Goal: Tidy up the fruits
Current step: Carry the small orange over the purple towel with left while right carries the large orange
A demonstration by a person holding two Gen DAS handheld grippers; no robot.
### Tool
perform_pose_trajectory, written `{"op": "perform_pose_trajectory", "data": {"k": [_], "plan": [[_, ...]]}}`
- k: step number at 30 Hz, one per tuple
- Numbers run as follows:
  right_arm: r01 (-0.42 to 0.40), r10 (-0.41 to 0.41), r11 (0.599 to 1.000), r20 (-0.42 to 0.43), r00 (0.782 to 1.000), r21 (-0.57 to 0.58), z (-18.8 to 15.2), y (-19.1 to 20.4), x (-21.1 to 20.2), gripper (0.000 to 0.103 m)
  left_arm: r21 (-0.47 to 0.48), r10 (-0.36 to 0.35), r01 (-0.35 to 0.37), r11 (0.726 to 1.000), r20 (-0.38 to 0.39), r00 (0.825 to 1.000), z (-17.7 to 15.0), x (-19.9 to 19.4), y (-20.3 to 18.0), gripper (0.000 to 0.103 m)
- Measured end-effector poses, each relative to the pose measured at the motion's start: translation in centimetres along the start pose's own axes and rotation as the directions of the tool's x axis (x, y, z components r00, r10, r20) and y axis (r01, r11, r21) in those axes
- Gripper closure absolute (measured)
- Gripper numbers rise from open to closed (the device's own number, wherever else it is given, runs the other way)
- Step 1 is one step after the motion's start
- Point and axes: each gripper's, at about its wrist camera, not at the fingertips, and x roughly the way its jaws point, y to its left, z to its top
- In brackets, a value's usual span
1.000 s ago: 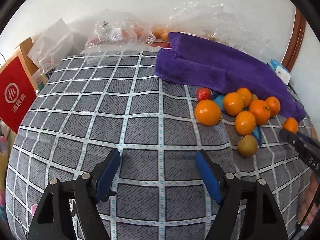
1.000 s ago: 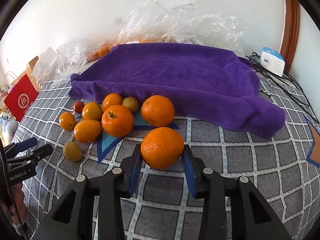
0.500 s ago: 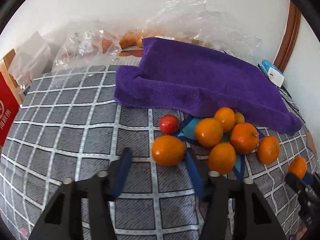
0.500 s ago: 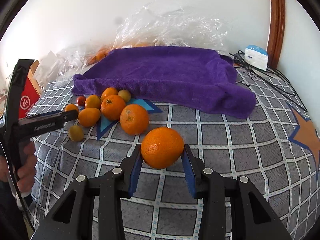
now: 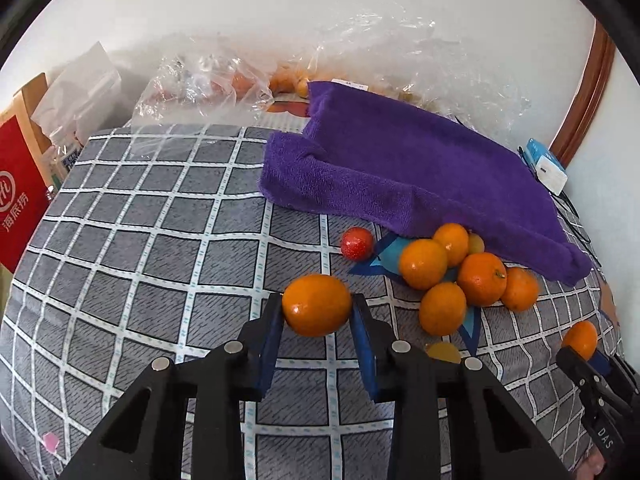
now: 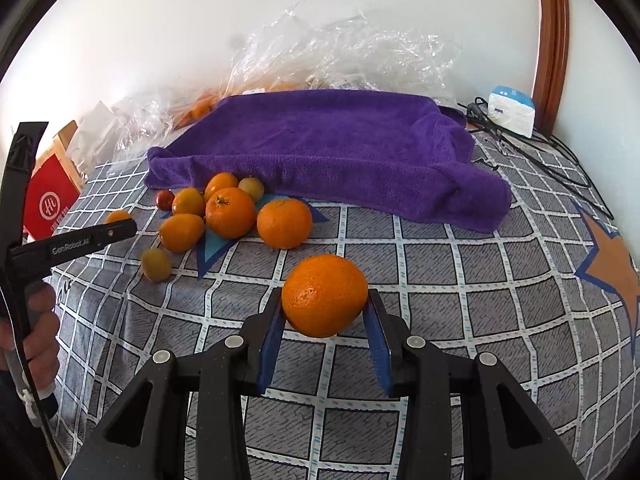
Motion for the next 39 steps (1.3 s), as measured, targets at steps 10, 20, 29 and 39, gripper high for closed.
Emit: {"op": "perform_pose_trajectory", "data": {"k": [10,20,29,39], "plan": [[0.025,-0.027,0.998,0.041,0.999,0.054,2.9,-0.8,-1.8,0.064,0.011,-0.042,0.041,0.999,0.048,0.998,2.2,-4.0,-1.0,0.071],[0.054,-0.060,0.996,0.080,0.995,0.074,6.3,-1.1,-2.8,0.064,0.056,-0.069,0.064,0.996,0.094,0.993,5.6,-5.7,-2.6,0.071],[0.059,-0.065,0.997,0.114,0.991,0.057,10.1,-0.9,-1.9,0.064,0.069,-0.063,0.055,0.996,0.110,0.992,8.9,-4.9,-3.2,0.071],[0.085,-0.088,0.996,0.106,0.991,0.032,13.6,-1.9,1.5,0.064,0.077,-0.046,0.039,0.996,0.099,0.994,13.1,-1.4,-4.3,0.071]]}}
